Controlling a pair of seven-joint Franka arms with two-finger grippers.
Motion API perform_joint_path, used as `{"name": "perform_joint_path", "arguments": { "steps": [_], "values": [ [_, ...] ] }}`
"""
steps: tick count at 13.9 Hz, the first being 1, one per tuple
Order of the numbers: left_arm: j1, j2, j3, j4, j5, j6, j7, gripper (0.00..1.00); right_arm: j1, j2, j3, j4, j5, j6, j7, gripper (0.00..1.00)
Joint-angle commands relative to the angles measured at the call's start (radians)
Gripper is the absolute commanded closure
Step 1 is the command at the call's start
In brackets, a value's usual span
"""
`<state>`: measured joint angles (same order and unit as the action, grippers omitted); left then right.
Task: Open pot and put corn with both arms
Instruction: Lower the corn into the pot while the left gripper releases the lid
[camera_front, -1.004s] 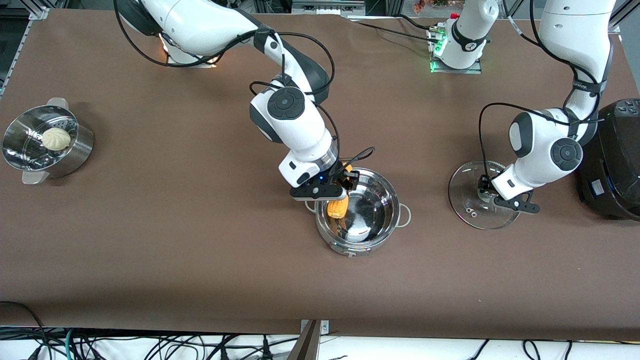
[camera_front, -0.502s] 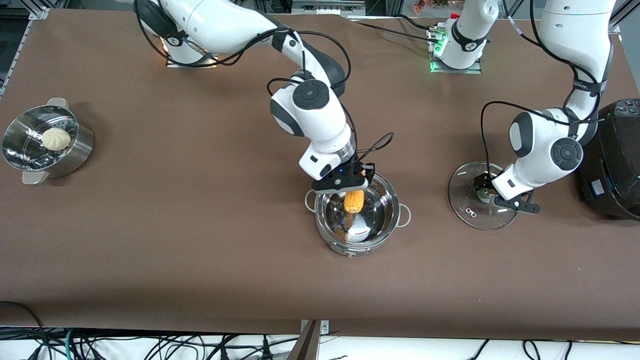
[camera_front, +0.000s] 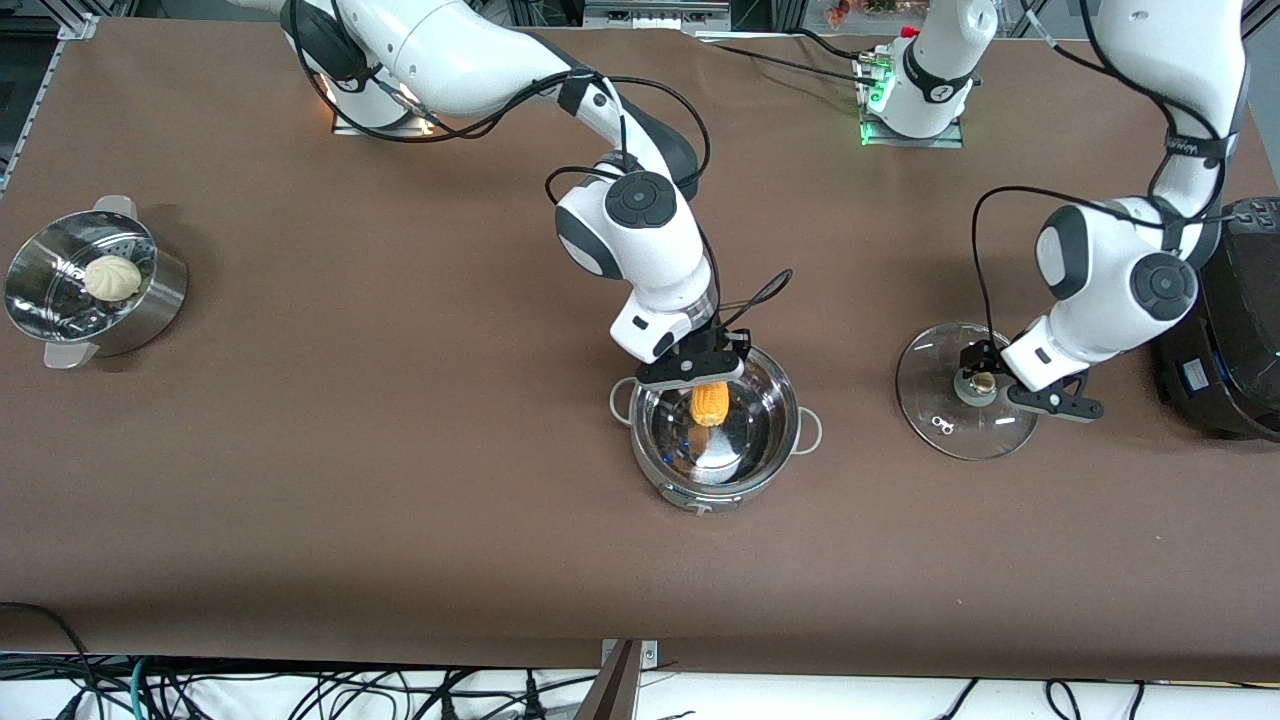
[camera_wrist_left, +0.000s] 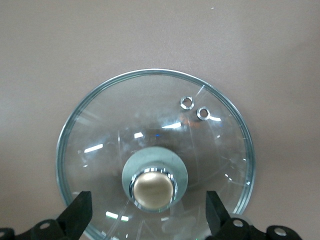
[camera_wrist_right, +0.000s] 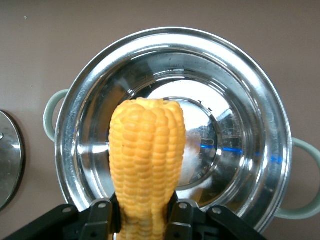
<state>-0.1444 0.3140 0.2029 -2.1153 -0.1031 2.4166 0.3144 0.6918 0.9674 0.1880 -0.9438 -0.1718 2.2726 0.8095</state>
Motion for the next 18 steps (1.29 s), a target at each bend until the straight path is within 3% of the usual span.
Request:
{"name": "perform_joint_path", "arguments": {
  "steps": [1,6,10,15,18],
  "values": [
    [0.012,-0.117,-0.004,-0.066,-0.014,-0.014,0.009,0.00,0.008,0.027,0.002,0.051,-0.014,-0.001,-0.009,1.00],
    [0.014,-0.217,-0.002,-0.060,-0.007,-0.027,0.003,0.00,0.021,0.033,0.004,0.048,-0.014,0.018,-0.006,1.00],
    [0.014,-0.305,0.013,-0.040,-0.006,-0.126,-0.023,0.00,0.021,0.056,-0.016,0.049,-0.014,0.064,-0.010,1.00],
    [0.014,-0.315,0.041,0.188,0.074,-0.433,-0.075,0.00,-0.001,0.053,-0.021,0.053,-0.012,0.080,-0.038,1.00],
    [0.013,-0.357,0.033,0.215,0.075,-0.499,-0.104,0.00,-0.015,0.056,-0.013,0.053,-0.011,0.111,-0.042,1.00]
  ]
}}
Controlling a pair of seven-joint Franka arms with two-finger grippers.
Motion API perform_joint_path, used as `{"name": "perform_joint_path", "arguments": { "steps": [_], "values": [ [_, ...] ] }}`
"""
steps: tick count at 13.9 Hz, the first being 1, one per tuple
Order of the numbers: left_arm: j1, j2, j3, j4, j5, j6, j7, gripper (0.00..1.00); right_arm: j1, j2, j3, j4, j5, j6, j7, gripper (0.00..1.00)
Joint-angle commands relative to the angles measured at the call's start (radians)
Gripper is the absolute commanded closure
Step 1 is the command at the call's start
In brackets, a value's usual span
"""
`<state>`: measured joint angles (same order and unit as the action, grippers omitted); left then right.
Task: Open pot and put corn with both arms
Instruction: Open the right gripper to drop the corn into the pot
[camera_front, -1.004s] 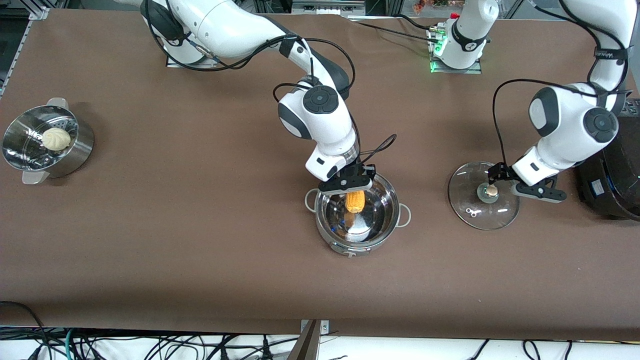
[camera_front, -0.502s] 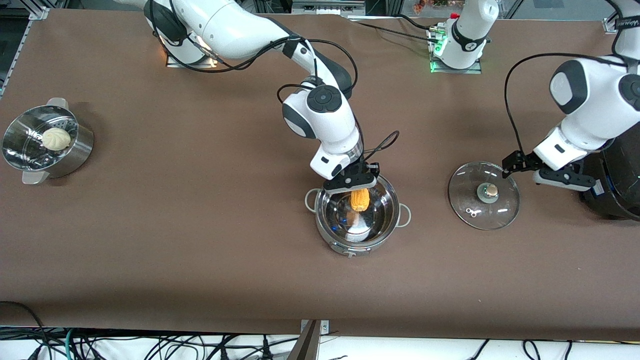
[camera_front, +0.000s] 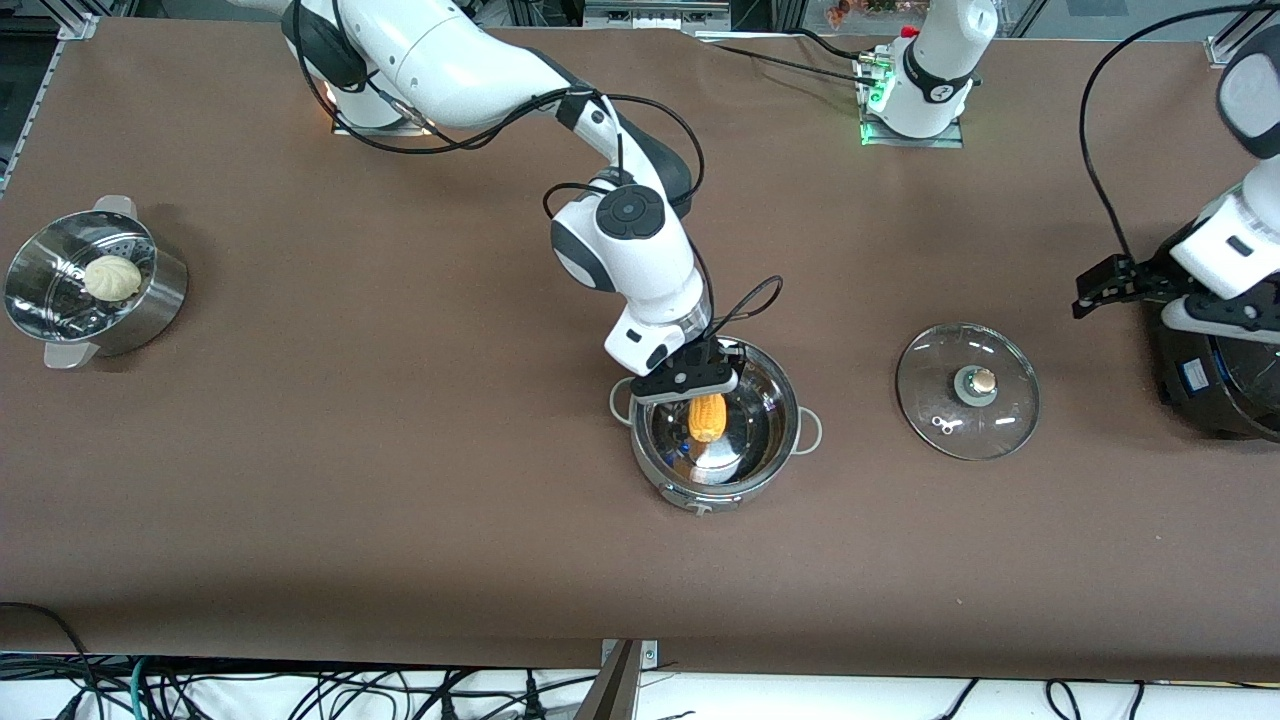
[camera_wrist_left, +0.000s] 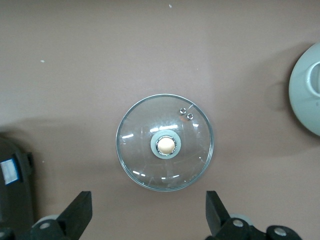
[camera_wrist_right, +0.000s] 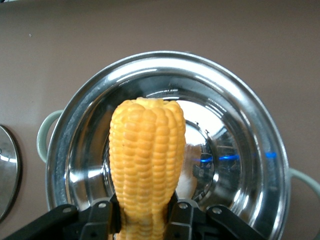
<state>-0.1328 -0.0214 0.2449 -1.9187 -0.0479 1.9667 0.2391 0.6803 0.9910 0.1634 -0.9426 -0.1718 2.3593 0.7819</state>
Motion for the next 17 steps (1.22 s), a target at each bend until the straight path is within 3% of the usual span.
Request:
{"name": "perform_joint_path", "arguments": {
  "steps": [1,5,10,11,12,14,17],
  "values": [
    [0.001,-0.029,-0.010,0.033,0.020,-0.084,-0.035,0.00,-0.004,0.034,0.012,0.051,-0.011,0.034,-0.015,1.00],
    [-0.001,-0.037,-0.012,0.168,0.022,-0.314,-0.141,0.00,-0.004,0.038,0.008,0.051,-0.011,0.034,-0.026,1.00],
    [-0.004,-0.043,-0.055,0.187,0.022,-0.364,-0.185,0.00,-0.005,0.049,0.008,0.051,-0.011,0.032,-0.064,1.00],
    [-0.004,-0.042,-0.058,0.193,0.023,-0.368,-0.205,0.00,-0.005,0.051,0.008,0.051,-0.011,0.034,-0.064,0.92],
    [-0.004,-0.043,-0.059,0.193,0.036,-0.371,-0.210,0.00,-0.005,0.054,0.007,0.051,-0.011,0.037,-0.062,0.74],
    [-0.007,-0.043,-0.061,0.194,0.049,-0.371,-0.216,0.00,-0.005,0.058,0.005,0.050,-0.011,0.061,-0.064,0.00],
    [-0.008,-0.042,-0.070,0.196,0.048,-0.371,-0.231,0.00,-0.005,0.058,0.005,0.050,-0.011,0.063,-0.062,0.00]
  ]
}}
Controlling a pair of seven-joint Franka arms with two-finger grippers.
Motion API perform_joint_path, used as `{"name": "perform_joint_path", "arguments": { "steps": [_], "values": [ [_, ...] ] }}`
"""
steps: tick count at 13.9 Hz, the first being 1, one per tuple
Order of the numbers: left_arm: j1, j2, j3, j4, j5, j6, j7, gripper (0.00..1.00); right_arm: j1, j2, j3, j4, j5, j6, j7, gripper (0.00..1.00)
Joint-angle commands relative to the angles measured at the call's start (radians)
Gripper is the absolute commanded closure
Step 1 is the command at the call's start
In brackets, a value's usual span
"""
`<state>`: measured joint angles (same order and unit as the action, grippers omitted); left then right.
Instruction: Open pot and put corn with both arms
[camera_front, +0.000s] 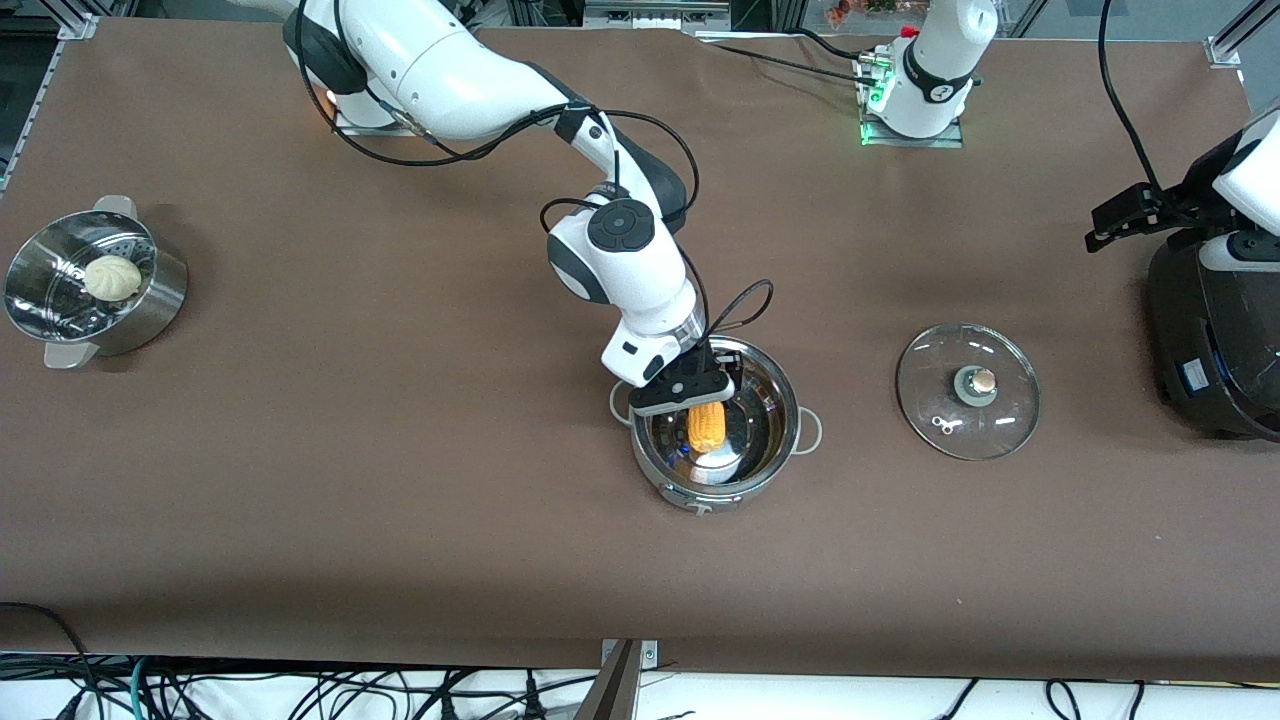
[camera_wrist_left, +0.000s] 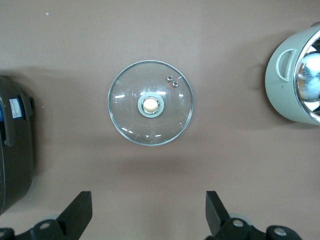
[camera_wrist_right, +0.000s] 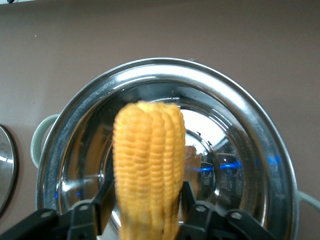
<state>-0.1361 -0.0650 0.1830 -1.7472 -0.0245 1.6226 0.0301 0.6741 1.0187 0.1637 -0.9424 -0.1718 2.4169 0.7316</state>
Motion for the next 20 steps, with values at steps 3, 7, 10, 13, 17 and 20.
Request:
{"name": "perform_joint_path", "arguments": {
  "steps": [3,7,10,13,17,20],
  "values": [
    [-0.005,0.002,-0.026,0.041,0.026,-0.058,-0.097,0.00,0.002,0.026,0.007,0.050,-0.011,-0.009,-0.008,0.00],
    [-0.003,0.004,-0.031,0.048,0.029,-0.085,-0.122,0.00,0.002,-0.006,0.007,0.050,-0.011,-0.142,-0.012,0.00],
    [-0.005,0.005,-0.031,0.049,0.064,-0.086,-0.122,0.00,-0.043,-0.107,0.013,0.047,-0.008,-0.293,-0.032,0.00],
    [-0.010,0.007,-0.031,0.051,0.066,-0.086,-0.122,0.00,-0.108,-0.186,0.013,0.040,0.037,-0.451,-0.126,0.00],
    [-0.010,0.007,-0.027,0.051,0.064,-0.084,-0.122,0.00,-0.195,-0.284,-0.012,0.027,0.049,-0.677,-0.277,0.00],
    [-0.010,0.007,-0.027,0.051,0.066,-0.084,-0.122,0.00,-0.270,-0.333,-0.041,0.019,0.041,-0.849,-0.340,0.00]
  ]
}}
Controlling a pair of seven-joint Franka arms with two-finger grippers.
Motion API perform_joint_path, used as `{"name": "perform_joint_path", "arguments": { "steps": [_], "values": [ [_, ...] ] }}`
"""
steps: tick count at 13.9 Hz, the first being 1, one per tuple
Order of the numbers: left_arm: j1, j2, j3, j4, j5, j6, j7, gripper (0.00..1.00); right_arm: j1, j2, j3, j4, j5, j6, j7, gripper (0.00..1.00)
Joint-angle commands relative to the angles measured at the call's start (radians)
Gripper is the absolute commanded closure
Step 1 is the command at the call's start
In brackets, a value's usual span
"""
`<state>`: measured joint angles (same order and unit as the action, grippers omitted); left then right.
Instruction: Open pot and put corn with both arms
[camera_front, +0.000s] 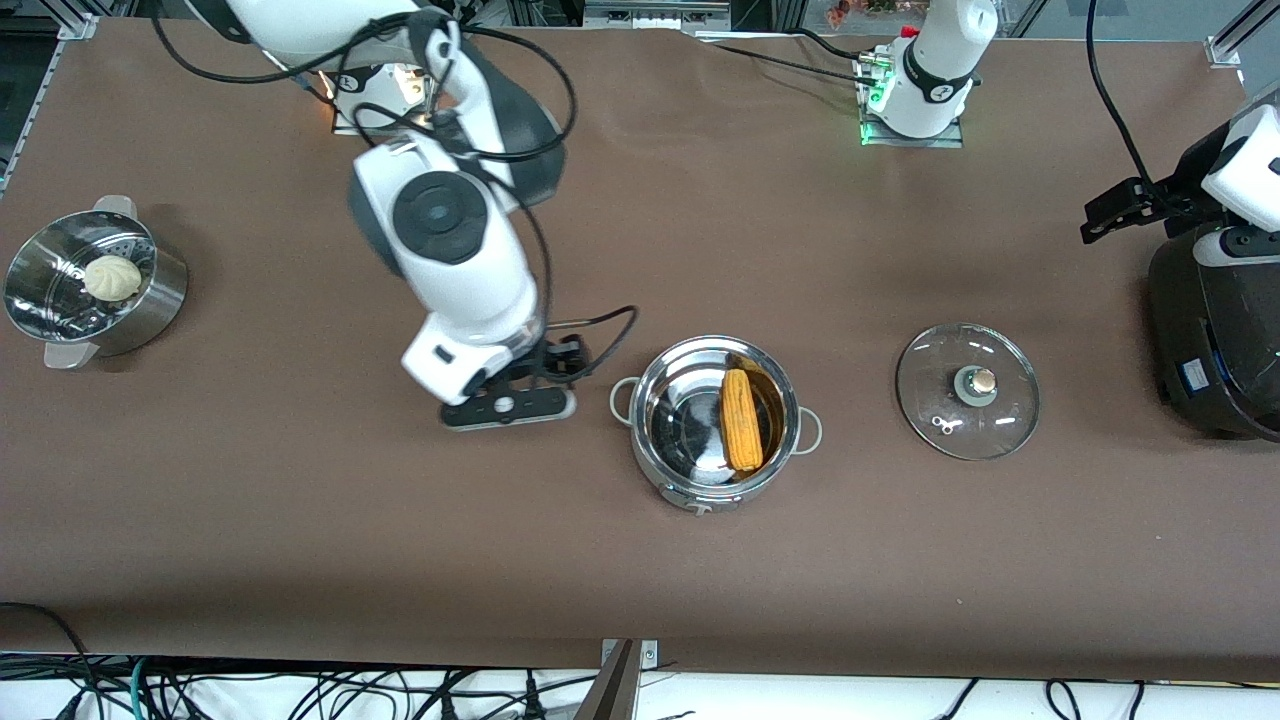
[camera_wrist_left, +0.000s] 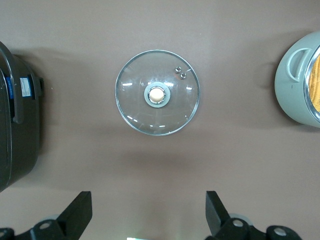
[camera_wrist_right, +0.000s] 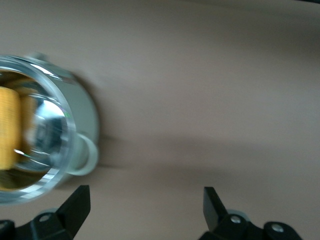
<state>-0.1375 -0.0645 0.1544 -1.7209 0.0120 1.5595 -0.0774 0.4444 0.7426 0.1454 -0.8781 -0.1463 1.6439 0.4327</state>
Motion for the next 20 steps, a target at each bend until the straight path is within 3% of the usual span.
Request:
{"name": "perform_joint_path", "arguments": {
  "steps": [1,4,6,8,11,13,17,20],
  "values": [
    [-0.008,0.006,0.002,0.024,0.029,-0.021,-0.015,0.00,-0.047,-0.069,-0.065,-0.045,0.020,-0.119,-0.045,0.00],
    [-0.008,0.005,0.002,0.024,0.029,-0.021,-0.015,0.00,-0.049,-0.072,-0.229,-0.045,0.027,-0.212,-0.188,0.00],
    [-0.008,0.006,0.002,0.024,0.029,-0.021,-0.015,0.00,-0.090,-0.103,-0.294,-0.045,0.098,-0.254,-0.262,0.00],
    [-0.007,0.005,0.002,0.024,0.029,-0.022,-0.015,0.00,-0.180,-0.129,-0.290,-0.054,0.181,-0.274,-0.279,0.00],
    [-0.007,0.006,0.004,0.024,0.043,-0.022,-0.013,0.00,-0.282,-0.248,-0.283,-0.264,0.230,-0.169,-0.317,0.00],
    [-0.007,0.005,0.001,0.024,0.048,-0.022,-0.015,0.00,-0.323,-0.325,-0.283,-0.402,0.229,-0.066,-0.327,0.00],
    [-0.008,0.005,-0.001,0.026,0.049,-0.022,-0.013,0.00,-0.366,-0.419,-0.282,-0.520,0.191,-0.010,-0.316,0.00],
    [-0.008,0.006,-0.019,0.026,0.049,-0.022,-0.015,0.00,-0.392,-0.575,-0.280,-0.695,0.195,0.048,-0.328,0.00]
  ]
}}
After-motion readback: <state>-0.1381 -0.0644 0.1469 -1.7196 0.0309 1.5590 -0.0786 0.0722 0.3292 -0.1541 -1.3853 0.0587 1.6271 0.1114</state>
